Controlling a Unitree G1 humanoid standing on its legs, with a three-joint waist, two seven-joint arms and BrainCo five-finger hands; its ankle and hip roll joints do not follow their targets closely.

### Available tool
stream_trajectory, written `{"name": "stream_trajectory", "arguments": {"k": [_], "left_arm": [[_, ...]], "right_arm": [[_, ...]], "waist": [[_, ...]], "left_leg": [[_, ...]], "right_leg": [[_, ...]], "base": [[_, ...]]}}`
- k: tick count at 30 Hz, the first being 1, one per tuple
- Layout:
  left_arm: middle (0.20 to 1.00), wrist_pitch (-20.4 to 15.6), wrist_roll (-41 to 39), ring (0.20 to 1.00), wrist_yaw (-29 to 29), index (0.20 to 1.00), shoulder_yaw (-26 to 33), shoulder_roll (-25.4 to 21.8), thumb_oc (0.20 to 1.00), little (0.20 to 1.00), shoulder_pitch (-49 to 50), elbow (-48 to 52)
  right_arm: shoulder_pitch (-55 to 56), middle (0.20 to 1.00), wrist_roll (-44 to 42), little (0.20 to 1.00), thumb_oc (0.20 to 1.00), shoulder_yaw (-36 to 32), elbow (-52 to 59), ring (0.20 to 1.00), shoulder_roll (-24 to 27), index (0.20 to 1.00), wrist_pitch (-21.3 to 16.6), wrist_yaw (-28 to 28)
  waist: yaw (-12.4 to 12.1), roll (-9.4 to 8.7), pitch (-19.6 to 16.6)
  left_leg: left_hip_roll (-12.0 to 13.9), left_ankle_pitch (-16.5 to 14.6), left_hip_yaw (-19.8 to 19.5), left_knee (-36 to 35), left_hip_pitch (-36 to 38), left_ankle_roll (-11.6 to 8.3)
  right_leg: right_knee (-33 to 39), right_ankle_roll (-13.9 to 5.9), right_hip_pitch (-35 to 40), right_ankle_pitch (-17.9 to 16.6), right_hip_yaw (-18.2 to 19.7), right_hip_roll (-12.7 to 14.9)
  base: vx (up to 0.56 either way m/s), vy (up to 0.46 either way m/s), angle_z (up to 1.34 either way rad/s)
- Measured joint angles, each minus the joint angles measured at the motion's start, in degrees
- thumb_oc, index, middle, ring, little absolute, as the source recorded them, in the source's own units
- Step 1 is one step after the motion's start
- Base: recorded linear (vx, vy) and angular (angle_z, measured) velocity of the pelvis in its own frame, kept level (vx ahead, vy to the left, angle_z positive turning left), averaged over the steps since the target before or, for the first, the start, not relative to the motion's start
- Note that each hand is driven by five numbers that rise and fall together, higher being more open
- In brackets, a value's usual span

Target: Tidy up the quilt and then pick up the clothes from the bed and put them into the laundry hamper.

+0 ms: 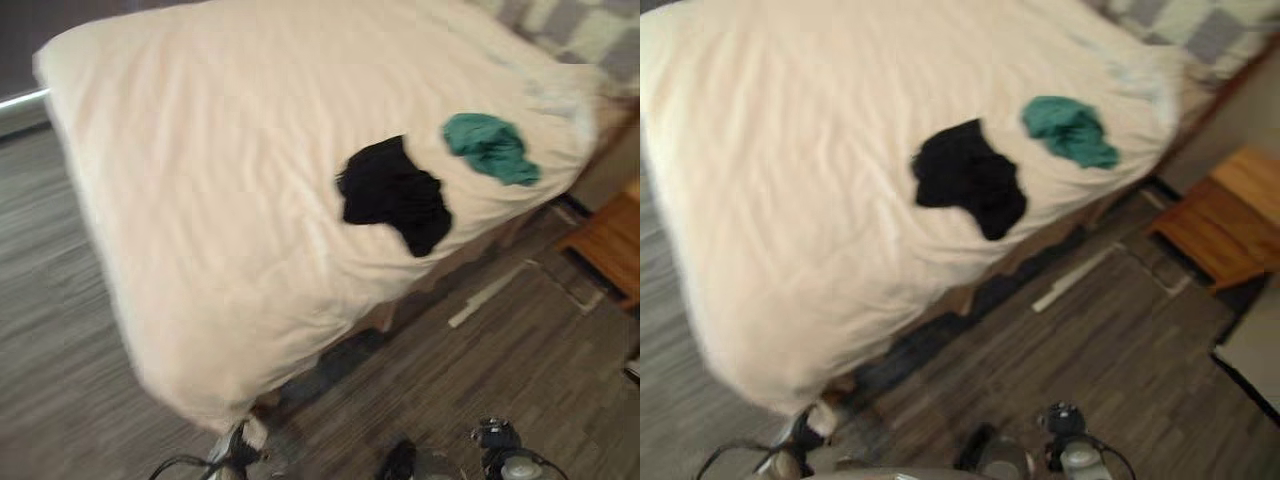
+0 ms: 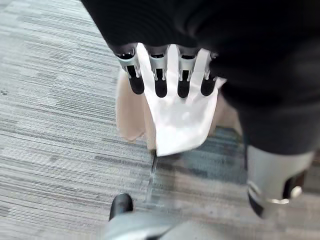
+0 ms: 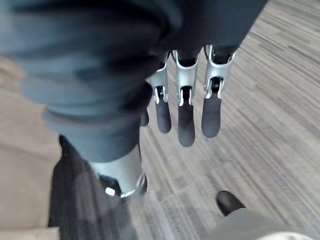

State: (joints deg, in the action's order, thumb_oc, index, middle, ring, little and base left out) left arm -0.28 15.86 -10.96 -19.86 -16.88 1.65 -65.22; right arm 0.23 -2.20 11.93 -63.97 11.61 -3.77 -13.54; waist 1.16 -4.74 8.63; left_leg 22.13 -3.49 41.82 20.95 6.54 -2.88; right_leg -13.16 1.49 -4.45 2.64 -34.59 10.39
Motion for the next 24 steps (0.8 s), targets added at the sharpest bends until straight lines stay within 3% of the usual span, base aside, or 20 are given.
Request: {"name": "stream_trajectory", "arguments": {"k": [1, 2, 3, 4, 5, 6, 7, 8, 9, 10, 11, 13, 14, 16, 18, 19, 20, 22, 23, 24], "left_arm": [[1.000, 0.00, 0.19, 1.000, 0.03, 1.000, 1.70, 0.45, 1.000, 1.000, 0.51, 0.30], [1.000, 0.03, 0.01, 1.000, 0.27, 1.000, 1.38, 1.14, 1.000, 1.000, 0.14, 0.69], [1.000, -0.09, 0.01, 1.000, 0.20, 1.000, 1.08, 1.03, 1.000, 1.000, -0.53, 1.43], [1.000, -1.03, -0.11, 1.000, -0.19, 1.000, -0.45, 2.59, 1.000, 1.000, -3.21, 3.54], [1.000, -1.84, -1.91, 1.000, -0.81, 1.000, -2.01, 2.82, 1.000, 1.000, -4.34, 4.09], [1.000, -2.11, -2.24, 1.000, -0.67, 1.000, -2.77, 3.10, 1.000, 1.000, -5.00, 4.50], [1.000, -2.53, -3.48, 1.000, -1.16, 1.000, -4.44, 4.05, 1.000, 1.000, -6.15, 4.17], [1.000, -3.07, -4.10, 1.000, -1.18, 1.000, -4.33, 4.79, 1.000, 1.000, -6.73, 4.29], [1.000, -3.04, -4.95, 1.000, -1.29, 1.000, -4.07, 6.71, 1.000, 1.000, -9.44, 4.38], [1.000, -3.20, -5.97, 1.000, -1.40, 1.000, -4.72, 7.19, 1.000, 1.000, -10.85, 4.42], [1.000, -3.73, -6.41, 1.000, -1.47, 1.000, -5.09, 7.01, 1.000, 1.000, -11.18, 4.32], [1.000, -4.13, -6.71, 1.000, -1.55, 1.000, -4.53, 6.34, 1.000, 1.000, -12.51, 4.15], [1.000, -4.17, -6.71, 1.000, -1.55, 1.000, -4.26, 5.46, 1.000, 1.000, -13.03, 3.30], [1.000, -3.97, -6.69, 1.000, -1.56, 1.000, -4.41, 5.56, 1.000, 1.000, -12.90, 1.00], [1.000, -2.98, -6.69, 1.000, -1.66, 1.000, -4.27, 5.63, 1.000, 1.000, -11.93, -0.25], [1.000, -2.87, -6.69, 1.000, -1.73, 1.000, -4.36, 5.81, 1.000, 1.000, -11.87, -0.75], [1.000, -2.73, -6.69, 1.000, -1.92, 1.000, -4.24, 6.00, 1.000, 1.000, -11.78, -0.75], [1.000, -2.28, -6.66, 1.000, -2.44, 1.000, -4.25, 5.36, 1.000, 1.000, -11.47, -1.33], [1.000, -2.31, -6.61, 1.000, -2.75, 1.000, -3.86, 5.54, 1.000, 1.000, -8.29, 0.05], [1.000, -2.35, -7.03, 1.000, -2.59, 1.000, -3.42, 5.55, 1.000, 1.000, -7.92, -0.11]], "right_arm": [[0.09, 1.000, 0.07, 1.000, 1.000, 0.79, -0.87, 1.000, -0.39, 1.000, 0.53, 0.08], [1.51, 1.000, 0.34, 1.000, 1.000, 2.62, -1.17, 1.000, 0.38, 1.000, 1.41, 0.24], [2.33, 1.000, 1.12, 1.000, 1.000, 3.16, -1.29, 1.000, 0.83, 1.000, 1.80, 0.46], [3.40, 1.000, 2.21, 1.000, 1.000, 4.41, -2.33, 1.000, 2.35, 1.000, 2.70, 1.01], [2.02, 1.000, 2.21, 1.000, 1.000, 4.56, -3.62, 1.000, 3.15, 1.000, 3.40, 1.55], [1.52, 1.000, 2.24, 1.000, 1.000, 4.81, -3.95, 1.000, 3.19, 1.000, 3.28, 1.68], [0.12, 1.000, 2.38, 1.000, 1.000, 4.81, -4.83, 1.000, 3.36, 1.000, 3.18, 1.96], [-0.58, 1.000, 2.73, 1.000, 1.000, 4.55, -4.59, 1.000, 3.48, 1.000, 3.25, 1.91], [-0.68, 1.000, 4.64, 1.000, 1.000, 4.65, -4.65, 1.000, 3.95, 1.000, 2.43, 1.76], [-0.85, 1.000, 4.68, 1.000, 1.000, 4.61, -4.84, 1.000, 3.87, 1.000, 2.50, 1.70], [-1.04, 1.000, 4.68, 1.000, 1.000, 4.67, -5.08, 1.000, 3.21, 1.000, 2.71, 1.95], [-0.68, 1.000, 4.66, 1.000, 1.000, 4.47, -4.64, 1.000, 2.17, 1.000, 2.59, 1.96], [0.13, 1.000, 4.56, 1.000, 1.000, 3.89, -5.11, 1.000, 1.08, 1.000, 3.06, 1.89], [1.42, 1.000, 4.44, 1.000, 1.000, 3.27, -5.47, 1.000, 1.14, 1.000, 3.31, 1.77], [-0.47, 1.000, 4.23, 1.000, 1.000, 1.74, -6.02, 1.000, 1.79, 1.000, 3.26, 1.30], [-1.32, 1.000, 3.87, 1.000, 1.000, 0.74, -5.82, 1.000, 2.05, 1.000, 3.21, 1.23], [-1.49, 1.000, 3.53, 1.000, 1.000, 0.15, -5.81, 1.000, 1.94, 1.000, 3.19, 1.23], [-1.12, 1.000, 2.62, 1.000, 1.000, -0.01, -7.60, 1.000, 1.39, 1.000, 3.20, 0.92], [-1.25, 1.000, 1.51, 1.000, 1.000, -0.14, -6.76, 1.000, 1.83, 1.000, 2.08, 0.95], [-1.04, 1.000, 1.10, 1.000, 1.000, -0.44, -7.33, 1.000, 1.80, 1.000, 2.08, 1.07]], "waist": [[0.03, 0.24, -0.74], [0.66, 0.19, -1.65], [0.77, 1.32, -1.88], [0.56, 1.96, -1.33], [-2.70, 1.67, -0.95], [-2.81, 1.22, -0.71], [-3.92, 1.04, -0.58], [-3.96, 1.26, -0.34], [-2.51, 2.06, -0.03], [-3.09, 1.92, -0.02], [-4.57, 1.91, -0.31], [-2.55, -0.40, 0.36], [-2.12, -2.05, 1.12], [-1.64, -1.90, 1.27], [-1.28, 1.48, 3.71], [-0.42, 3.55, 4.98], [0.33, 5.25, 5.95], [0.55, 5.88, 5.88], [0.29, 5.52, 2.84], [0.55, 5.45, 2.88]], "left_leg": [[1.87, -0.23, -3.67, 4.02, -1.59, -0.94], [0.87, -1.67, -5.24, 2.33, -2.50, -4.20], [0.38, -1.56, -6.33, -0.44, -2.90, -5.32], [-2.47, -1.04, -10.79, -5.10, -5.23, -6.59], [-9.16, -3.22, -24.34, -9.39, -5.52, -6.56], [-12.02, -3.25, -28.36, -10.69, -6.28, -6.84], [-18.11, -2.86, -44.86, -16.66, -6.15, -6.51], [-19.81, -2.12, -46.53, -17.06, -8.80, -5.04], [-21.48, 0.42, -51.52, -16.80, -11.70, -3.01], [-22.87, 2.36, -54.23, -14.56, -12.68, -1.92], [-23.33, 3.02, -52.94, -14.12, -12.26, 0.13], [-23.23, 2.87, -49.99, -14.93, -10.71, 1.67], [-23.49, 3.40, -47.82, -17.09, -8.20, 2.18], [-23.17, 3.24, -46.01, -18.20, -6.47, 2.43], [-20.82, 3.07, -43.88, -20.40, -4.13, 2.98], [-19.75, 3.05, -43.89, -21.40, -2.99, 3.47], [-19.20, 4.00, -44.50, -22.48, -1.94, 3.79], [-19.68, 3.65, -47.32, -24.10, -1.21, 3.39], [-18.54, 2.38, -47.05, -25.56, 1.71, 0.09], [-18.30, 2.32, -46.31, -25.60, 1.87, 0.09]], "right_leg": [[3.96, 0.19, 1.32, -1.35, 3.36, -1.20], [7.14, -0.76, 2.06, -2.27, 5.24, -2.24], [8.84, -0.30, 2.77, -2.97, 6.19, -2.75], [12.75, -0.08, 4.04, -3.93, 11.87, -4.74], [13.98, 0.14, 4.26, -6.06, 18.51, -4.53], [14.74, -0.33, 5.20, -6.39, 21.06, -4.56], [14.15, -0.23, 4.99, -6.28, 26.92, -4.31], [15.27, -0.95, 5.94, -6.74, 29.00, -4.58], [16.71, -1.65, 6.66, -7.19, 31.19, -5.45], [17.59, -1.58, 6.79, -6.66, 33.35, -5.52], [17.83, -2.84, 6.95, -6.70, 34.11, -5.21], [17.79, -3.20, 6.62, -6.68, 32.95, -3.65], [17.26, -4.63, 6.60, -8.13, 33.40, -2.94], [15.77, -5.45, 6.13, -8.71, 32.13, -3.15], [6.91, -6.83, 2.18, -8.83, 28.96, -4.41], [0.97, -8.98, -0.61, -8.37, 28.01, -4.60], [-2.10, -10.36, -2.61, -5.20, 27.72, -4.74], [3.08, -8.77, -1.66, -3.51, 32.30, -5.88], [17.85, -3.40, 5.90, -7.84, 36.65, -8.46], [17.99, -3.51, 5.69, -7.76, 35.64, -8.26]], "base": [[0.06, -0.180, -1.62], [0.09, -0.170, -1.15], [0.03, -0.117, -1.25], [0.11, -0.186, -2.26], [0.12, -0.172, -2.59], [0.20, -0.163, -2.92], [0.13, -0.061, -2.10], [0.20, -0.049, -2.00], [0.16, -0.017, -1.41], [0.18, -0.004, -1.66], [0.11, 0.019, -1.52], [0.15, 0.028, -0.99], [0.10, 0.023, -0.69], [0.02, 0.022, -0.62], [0.00, -0.002, -0.58], [0.04, -0.090, -0.12], [0.06, -0.126, 0.42], [0.05, -0.083, 0.65], [0.03, -0.022, 0.43], [0.07, -0.030, 0.21]]}}
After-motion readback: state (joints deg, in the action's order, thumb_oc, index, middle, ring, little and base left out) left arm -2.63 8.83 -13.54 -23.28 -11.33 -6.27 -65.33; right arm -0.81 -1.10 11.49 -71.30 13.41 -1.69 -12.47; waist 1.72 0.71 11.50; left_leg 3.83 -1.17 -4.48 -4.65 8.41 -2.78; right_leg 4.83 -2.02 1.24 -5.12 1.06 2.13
